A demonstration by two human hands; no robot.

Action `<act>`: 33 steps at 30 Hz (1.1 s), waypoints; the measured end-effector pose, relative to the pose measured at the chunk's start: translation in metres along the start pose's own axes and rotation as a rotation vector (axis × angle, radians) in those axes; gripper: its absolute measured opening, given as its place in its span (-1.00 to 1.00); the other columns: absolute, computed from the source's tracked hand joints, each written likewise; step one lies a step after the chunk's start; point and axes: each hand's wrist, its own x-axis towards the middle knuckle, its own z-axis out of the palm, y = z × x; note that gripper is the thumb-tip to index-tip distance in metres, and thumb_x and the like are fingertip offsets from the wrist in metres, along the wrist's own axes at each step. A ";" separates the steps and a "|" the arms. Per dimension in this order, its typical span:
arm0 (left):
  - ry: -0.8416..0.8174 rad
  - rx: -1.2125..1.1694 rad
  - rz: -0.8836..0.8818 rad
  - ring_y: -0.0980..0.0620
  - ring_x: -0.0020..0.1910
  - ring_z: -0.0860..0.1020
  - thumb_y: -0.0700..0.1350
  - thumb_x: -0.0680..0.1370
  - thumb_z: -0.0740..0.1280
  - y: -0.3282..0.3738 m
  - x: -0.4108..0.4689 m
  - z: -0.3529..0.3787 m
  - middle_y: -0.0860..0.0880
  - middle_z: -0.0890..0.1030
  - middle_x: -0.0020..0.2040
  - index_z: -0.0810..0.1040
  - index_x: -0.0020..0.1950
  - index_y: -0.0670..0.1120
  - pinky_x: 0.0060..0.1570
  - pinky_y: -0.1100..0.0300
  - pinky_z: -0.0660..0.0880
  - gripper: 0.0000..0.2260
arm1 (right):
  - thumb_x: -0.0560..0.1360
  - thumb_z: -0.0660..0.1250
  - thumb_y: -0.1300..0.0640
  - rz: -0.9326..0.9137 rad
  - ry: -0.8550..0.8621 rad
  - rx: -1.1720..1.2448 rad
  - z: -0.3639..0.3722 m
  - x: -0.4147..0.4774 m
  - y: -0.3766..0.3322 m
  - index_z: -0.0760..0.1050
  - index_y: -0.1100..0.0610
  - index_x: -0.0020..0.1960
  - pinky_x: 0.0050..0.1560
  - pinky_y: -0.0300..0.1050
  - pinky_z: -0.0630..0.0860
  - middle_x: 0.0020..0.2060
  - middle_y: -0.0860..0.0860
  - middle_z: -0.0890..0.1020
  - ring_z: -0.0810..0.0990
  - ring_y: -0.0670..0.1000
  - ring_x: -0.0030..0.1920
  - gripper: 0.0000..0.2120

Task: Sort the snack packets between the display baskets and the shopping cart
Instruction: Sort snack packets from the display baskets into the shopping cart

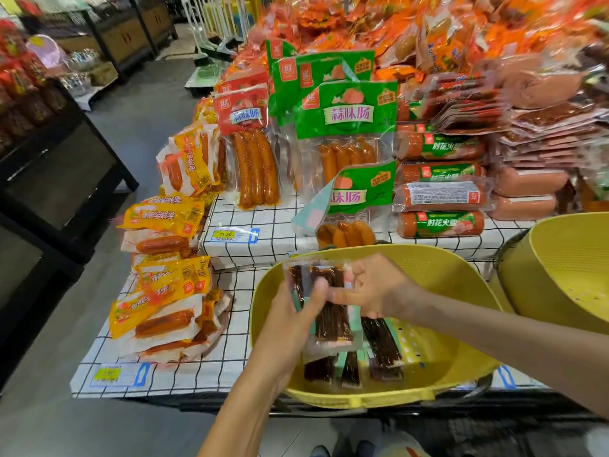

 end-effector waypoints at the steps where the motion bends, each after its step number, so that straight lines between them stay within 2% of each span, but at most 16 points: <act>1: -0.016 0.038 0.000 0.22 0.08 0.58 0.12 0.35 0.42 0.000 0.000 -0.001 0.18 0.63 0.06 0.46 0.13 0.21 0.12 0.19 0.51 -0.63 | 0.27 0.43 -0.21 0.001 -0.008 0.009 0.002 0.002 0.002 0.39 0.13 -0.33 -0.62 -0.33 0.26 -0.59 0.01 0.47 0.38 -0.09 -0.64 -0.58; 4: -0.009 0.139 -0.008 0.09 0.09 0.62 -0.14 0.38 0.51 -0.005 0.000 -0.001 0.02 0.67 0.08 0.48 0.22 0.00 0.08 0.18 0.57 -0.55 | 0.34 0.27 -0.29 -0.042 -0.137 0.046 0.002 0.003 0.002 0.45 0.21 -0.27 -0.64 -0.34 0.28 -0.61 0.01 0.52 0.42 -0.09 -0.66 -0.48; 7: 0.082 0.108 -0.009 -0.03 0.04 0.64 -0.27 0.43 0.46 -0.005 -0.001 0.000 -0.05 0.67 0.02 0.50 0.14 -0.05 0.07 0.06 0.58 -0.67 | 0.40 0.14 -0.36 0.018 -0.200 0.086 -0.014 0.007 0.011 0.53 0.29 -0.22 -0.65 -0.33 0.31 -0.54 0.07 0.59 0.45 -0.05 -0.65 -0.33; 9: 0.133 0.073 0.009 -0.01 -0.04 0.67 -0.31 0.46 0.42 -0.003 -0.001 -0.004 -0.06 0.67 -0.02 0.50 0.12 -0.05 -0.09 0.13 0.61 -0.70 | 0.51 0.02 -0.30 0.081 -0.183 -0.150 -0.027 0.011 0.028 0.53 0.21 -0.25 -0.58 -0.31 0.38 -0.44 0.11 0.64 0.49 -0.06 -0.60 -0.38; 12: 0.157 -0.015 0.059 0.12 -0.22 0.68 -0.36 0.49 0.36 0.004 -0.002 -0.012 -0.05 0.65 -0.06 0.46 0.14 -0.04 -0.35 0.31 0.56 -0.68 | 0.60 0.05 -0.19 0.371 -0.366 -0.798 -0.035 0.015 0.061 0.45 0.17 -0.14 -0.31 -0.21 0.54 -0.19 0.11 0.63 0.56 -0.07 -0.39 -0.54; 14: 0.148 -0.044 0.061 0.11 -0.23 0.69 -0.36 0.49 0.34 0.007 -0.001 -0.015 -0.07 0.64 -0.03 0.46 0.15 -0.02 -0.36 0.33 0.55 -0.67 | 0.58 0.05 -0.25 0.508 -0.508 -1.028 -0.028 0.018 0.076 0.45 0.25 0.06 -0.07 -0.06 0.58 -0.08 0.14 0.62 0.63 0.07 -0.18 -0.45; 15: 0.145 -0.050 0.059 0.09 -0.23 0.69 -0.36 0.49 0.34 0.007 -0.001 -0.015 -0.08 0.65 -0.03 0.46 0.18 -0.04 -0.36 0.32 0.55 -0.66 | 0.58 0.02 -0.27 0.544 -0.556 -1.058 -0.023 0.021 0.080 0.45 0.29 0.09 -0.09 -0.05 0.57 -0.11 0.15 0.61 0.63 0.10 -0.18 -0.39; 17: 0.137 -0.053 0.048 0.06 -0.22 0.69 -0.37 0.50 0.34 0.006 -0.001 -0.015 -0.11 0.65 -0.01 0.45 0.22 -0.09 -0.34 0.31 0.56 -0.65 | 0.58 0.01 -0.27 0.600 -0.576 -1.030 -0.012 0.023 0.082 0.45 0.31 0.04 -0.26 -0.12 0.51 -0.19 0.12 0.58 0.54 0.06 -0.33 -0.37; 19: 0.129 -0.056 0.038 0.09 -0.23 0.69 -0.37 0.49 0.35 0.004 -0.002 -0.014 -0.12 0.64 -0.01 0.46 0.20 -0.09 -0.34 0.32 0.55 -0.67 | 0.60 0.04 -0.22 0.624 -0.543 -0.982 0.000 0.022 0.082 0.43 0.35 0.12 -0.33 -0.19 0.45 0.00 0.17 0.60 0.51 0.05 -0.31 -0.40; 21: 0.129 -0.066 0.025 0.07 -0.21 0.69 -0.36 0.49 0.36 0.002 -0.003 -0.015 -0.12 0.65 -0.01 0.47 0.17 -0.07 -0.34 0.31 0.56 -0.68 | 0.61 0.10 -0.15 0.604 -0.461 -0.907 0.009 0.023 0.085 0.39 0.33 0.25 -0.32 -0.22 0.41 0.15 0.19 0.58 0.57 0.07 -0.14 -0.46; 23: 0.133 -0.081 0.012 0.00 -0.17 0.70 -0.36 0.48 0.36 0.001 -0.004 -0.016 -0.12 0.66 0.00 0.47 0.18 -0.06 -0.30 0.26 0.58 -0.67 | 0.59 0.16 -0.13 0.594 -0.409 -0.849 0.012 0.025 0.086 0.41 0.32 0.26 -0.21 -0.19 0.40 0.18 0.19 0.57 0.58 0.11 0.07 -0.49; 25: 0.136 -0.081 0.008 -0.04 -0.15 0.70 -0.35 0.49 0.36 0.001 -0.005 -0.017 -0.12 0.67 0.01 0.47 0.18 -0.06 -0.26 0.23 0.60 -0.67 | 0.57 0.22 -0.10 0.644 -0.409 -0.828 0.008 0.028 0.082 0.45 0.29 0.21 -0.31 -0.21 0.40 0.04 0.15 0.60 0.55 0.08 -0.02 -0.54; 28: 0.148 -0.076 0.016 0.02 -0.19 0.70 -0.35 0.49 0.36 0.003 -0.005 -0.018 -0.06 0.68 -0.05 0.49 0.13 -0.03 -0.31 0.27 0.58 -0.69 | 0.56 0.29 -0.02 0.695 -0.357 -0.806 0.000 0.030 0.074 0.42 0.25 -0.15 -0.41 -0.29 0.39 -0.32 0.05 0.49 0.50 -0.02 -0.30 -0.68; 29: 0.146 -0.066 0.016 0.05 -0.20 0.70 -0.35 0.50 0.36 0.003 -0.005 -0.018 -0.05 0.68 -0.05 0.49 0.13 -0.03 -0.32 0.28 0.58 -0.70 | 0.55 0.31 0.02 0.667 -0.331 -0.807 -0.004 0.029 0.069 0.38 0.24 -0.17 -0.43 -0.29 0.42 -0.34 0.04 0.48 0.48 -0.04 -0.35 -0.70; 31: 0.151 -0.047 0.013 0.12 -0.23 0.69 -0.34 0.50 0.35 0.004 -0.005 -0.018 -0.05 0.66 -0.05 0.49 0.13 -0.02 -0.35 0.33 0.55 -0.71 | 0.52 0.37 0.09 0.498 -0.239 -0.804 -0.016 0.026 0.057 0.39 0.22 -0.03 -0.36 -0.24 0.45 -0.24 0.04 0.52 0.52 -0.01 -0.27 -0.77; 33: 0.172 0.007 0.013 0.21 -0.22 0.67 -0.32 0.51 0.35 0.001 -0.004 -0.020 -0.03 0.64 0.01 0.47 0.16 -0.02 -0.37 0.39 0.52 -0.70 | 0.49 0.39 0.14 0.331 -0.200 -0.523 -0.034 0.017 0.040 0.47 0.17 0.00 -0.32 -0.27 0.49 -0.17 0.00 0.61 0.60 0.00 -0.18 -0.84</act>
